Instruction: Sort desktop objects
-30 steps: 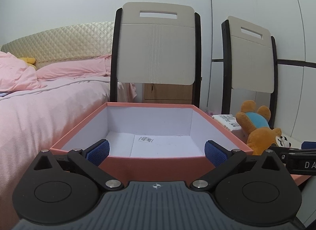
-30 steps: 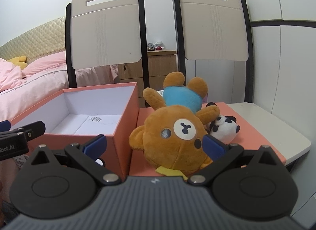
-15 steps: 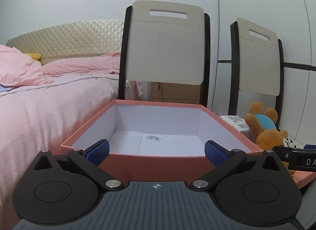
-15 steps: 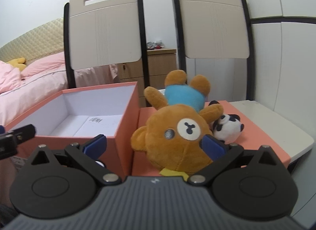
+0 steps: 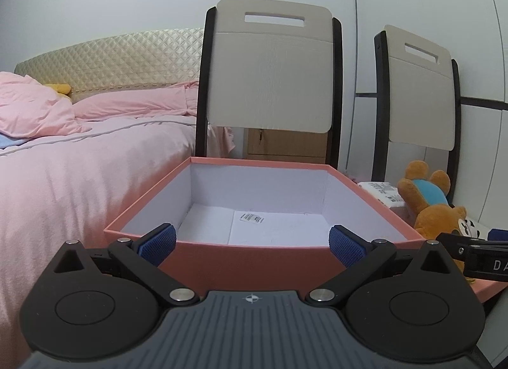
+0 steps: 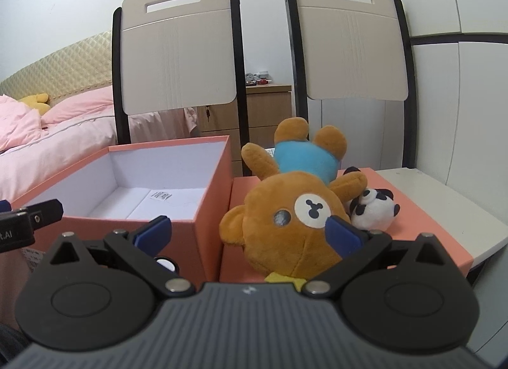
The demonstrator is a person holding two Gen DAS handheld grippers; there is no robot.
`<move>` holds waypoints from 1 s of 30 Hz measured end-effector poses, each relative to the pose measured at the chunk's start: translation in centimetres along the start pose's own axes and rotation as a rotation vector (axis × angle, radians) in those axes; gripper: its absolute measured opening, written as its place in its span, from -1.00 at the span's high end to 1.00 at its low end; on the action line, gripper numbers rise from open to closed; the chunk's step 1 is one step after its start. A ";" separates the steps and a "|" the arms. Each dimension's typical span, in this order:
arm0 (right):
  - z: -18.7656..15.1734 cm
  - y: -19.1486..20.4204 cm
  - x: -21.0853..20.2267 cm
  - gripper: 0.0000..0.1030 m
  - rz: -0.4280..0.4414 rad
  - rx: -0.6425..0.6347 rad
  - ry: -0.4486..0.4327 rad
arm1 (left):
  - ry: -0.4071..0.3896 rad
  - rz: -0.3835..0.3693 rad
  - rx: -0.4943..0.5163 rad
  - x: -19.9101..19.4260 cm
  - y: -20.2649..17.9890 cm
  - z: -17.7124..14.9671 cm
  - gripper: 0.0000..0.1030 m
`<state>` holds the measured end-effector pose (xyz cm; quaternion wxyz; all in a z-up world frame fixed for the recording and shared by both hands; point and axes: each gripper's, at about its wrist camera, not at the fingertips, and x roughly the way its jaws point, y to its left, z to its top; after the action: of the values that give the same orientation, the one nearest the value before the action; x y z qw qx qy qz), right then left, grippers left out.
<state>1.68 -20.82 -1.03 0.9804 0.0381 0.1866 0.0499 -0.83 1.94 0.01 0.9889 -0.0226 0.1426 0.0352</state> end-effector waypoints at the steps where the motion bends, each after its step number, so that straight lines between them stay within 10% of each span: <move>1: 0.0 -0.1 0.0 -1.00 0.001 0.006 -0.001 | -0.002 0.002 -0.001 0.0 0.0 0.0 -1.00; 22: 0.3 -0.7 -0.6 -1.00 -0.002 0.013 -0.019 | -0.068 -0.001 0.018 -0.4 -0.8 -0.8 -1.00; 30: 1.2 -4.2 -2.5 -1.00 -0.048 0.058 -0.073 | -0.096 -0.136 0.093 -1.3 -5.4 -2.6 -1.00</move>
<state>0.18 -25.32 0.63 0.9860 0.0638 0.1529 0.0198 -2.42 -3.65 -1.95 0.9947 0.0153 0.0948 -0.0376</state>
